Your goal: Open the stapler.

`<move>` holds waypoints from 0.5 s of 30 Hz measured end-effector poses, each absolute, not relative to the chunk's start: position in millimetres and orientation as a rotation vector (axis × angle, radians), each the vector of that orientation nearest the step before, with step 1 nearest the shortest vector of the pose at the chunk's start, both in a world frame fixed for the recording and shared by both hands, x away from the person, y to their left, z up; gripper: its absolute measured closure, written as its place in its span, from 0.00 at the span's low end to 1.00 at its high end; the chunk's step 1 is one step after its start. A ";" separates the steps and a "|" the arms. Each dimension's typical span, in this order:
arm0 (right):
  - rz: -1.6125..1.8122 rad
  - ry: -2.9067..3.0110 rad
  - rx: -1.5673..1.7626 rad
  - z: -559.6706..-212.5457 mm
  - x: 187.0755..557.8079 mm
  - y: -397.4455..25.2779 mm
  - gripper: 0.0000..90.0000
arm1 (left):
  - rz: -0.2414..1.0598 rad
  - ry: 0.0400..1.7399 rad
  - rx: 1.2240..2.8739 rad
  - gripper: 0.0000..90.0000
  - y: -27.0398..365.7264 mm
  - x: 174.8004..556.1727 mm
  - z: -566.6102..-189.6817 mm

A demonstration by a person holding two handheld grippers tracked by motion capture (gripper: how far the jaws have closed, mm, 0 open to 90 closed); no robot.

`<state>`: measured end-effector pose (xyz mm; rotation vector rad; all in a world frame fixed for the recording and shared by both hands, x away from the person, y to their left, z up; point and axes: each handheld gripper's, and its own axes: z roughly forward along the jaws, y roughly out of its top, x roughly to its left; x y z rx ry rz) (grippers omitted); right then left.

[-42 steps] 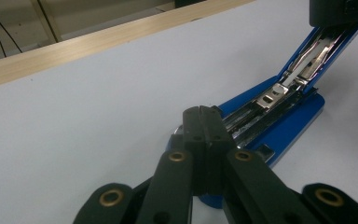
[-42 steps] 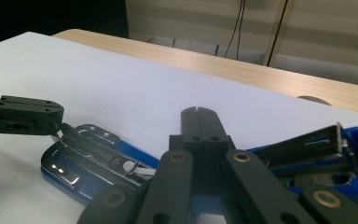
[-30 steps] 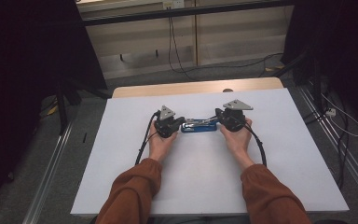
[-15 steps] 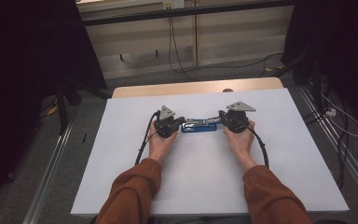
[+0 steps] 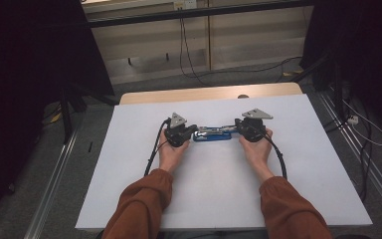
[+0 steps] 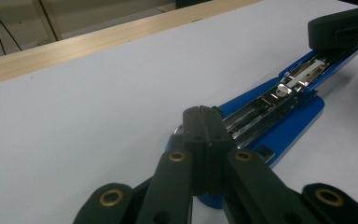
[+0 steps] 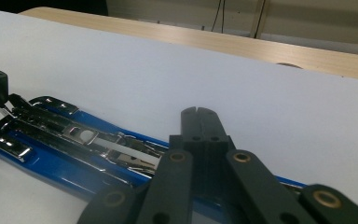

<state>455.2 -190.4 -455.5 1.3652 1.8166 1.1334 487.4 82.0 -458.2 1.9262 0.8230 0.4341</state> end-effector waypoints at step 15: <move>1.143 1.820 1.371 -456.0 456.9 -192.1 1.00 | 0.473 0.829 1.923 1.00 78.7 484.4 -454.1</move>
